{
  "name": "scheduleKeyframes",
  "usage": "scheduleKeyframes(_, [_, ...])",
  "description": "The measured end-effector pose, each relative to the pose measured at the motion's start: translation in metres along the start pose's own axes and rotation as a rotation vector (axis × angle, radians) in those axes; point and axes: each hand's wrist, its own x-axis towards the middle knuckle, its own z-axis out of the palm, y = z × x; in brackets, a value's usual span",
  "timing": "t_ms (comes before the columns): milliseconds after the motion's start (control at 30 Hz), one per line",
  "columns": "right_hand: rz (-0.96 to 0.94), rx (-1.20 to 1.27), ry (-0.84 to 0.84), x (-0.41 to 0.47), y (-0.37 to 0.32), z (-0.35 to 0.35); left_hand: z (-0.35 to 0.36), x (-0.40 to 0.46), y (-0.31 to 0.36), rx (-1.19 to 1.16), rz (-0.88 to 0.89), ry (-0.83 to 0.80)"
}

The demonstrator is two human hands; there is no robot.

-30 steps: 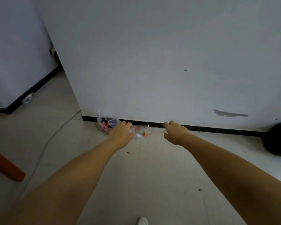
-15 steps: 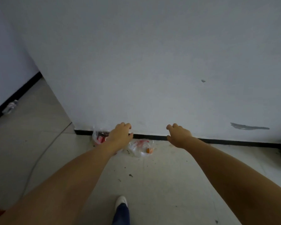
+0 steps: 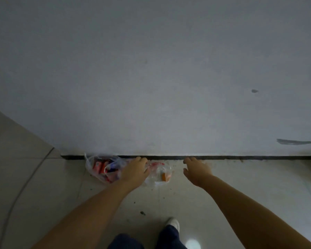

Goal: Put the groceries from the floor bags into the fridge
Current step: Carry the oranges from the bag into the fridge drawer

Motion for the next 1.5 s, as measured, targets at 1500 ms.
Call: scheduleKeyframes(1500, [-0.068, -0.069, -0.304, 0.361, 0.141, 0.462, 0.470, 0.361, -0.124, -0.246, 0.271, -0.359])
